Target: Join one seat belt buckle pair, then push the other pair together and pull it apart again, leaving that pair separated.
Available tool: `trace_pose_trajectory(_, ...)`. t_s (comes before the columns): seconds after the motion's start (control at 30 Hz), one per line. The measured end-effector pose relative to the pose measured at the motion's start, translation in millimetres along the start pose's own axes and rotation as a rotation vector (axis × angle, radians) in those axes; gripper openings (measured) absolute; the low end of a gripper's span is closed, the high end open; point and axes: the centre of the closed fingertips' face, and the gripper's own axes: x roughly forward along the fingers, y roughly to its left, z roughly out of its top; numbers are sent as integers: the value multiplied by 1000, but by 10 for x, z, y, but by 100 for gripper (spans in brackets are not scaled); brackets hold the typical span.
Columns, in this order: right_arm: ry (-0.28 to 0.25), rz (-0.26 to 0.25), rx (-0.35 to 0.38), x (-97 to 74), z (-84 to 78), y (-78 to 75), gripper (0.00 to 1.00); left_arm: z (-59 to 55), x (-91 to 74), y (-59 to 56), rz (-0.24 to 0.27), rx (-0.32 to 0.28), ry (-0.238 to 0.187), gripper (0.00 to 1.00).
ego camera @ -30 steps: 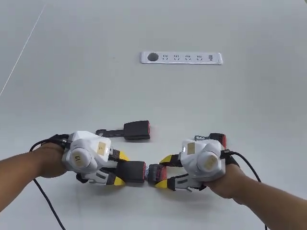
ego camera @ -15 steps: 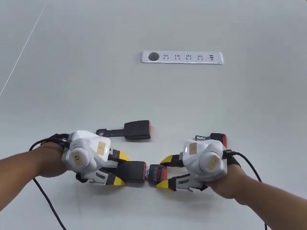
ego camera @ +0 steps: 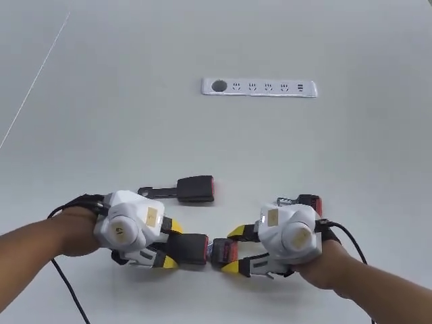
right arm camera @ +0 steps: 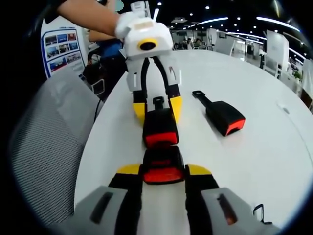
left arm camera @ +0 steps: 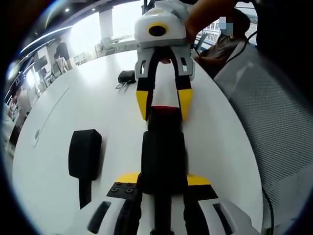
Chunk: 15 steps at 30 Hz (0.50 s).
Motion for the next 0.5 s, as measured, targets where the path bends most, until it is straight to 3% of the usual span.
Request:
trace_pose_trajectory(0.33,67,-41,-64,-30,10,8,37,15,-2,0,30,-14,41,35)
trace_pose_trajectory(0.4,56,-46,-37,-55,21,2,50,16,-11,28,58,-6,42,38)
trace_pose_trajectory(0.43,53,-74,-22,-90,26,-35,57,18,-15,37,72,-1,43,41)
trace_pose_trajectory(0.5,58,-107,-14,-164,27,-76,66,16,-22,17,75,-5,44,55)
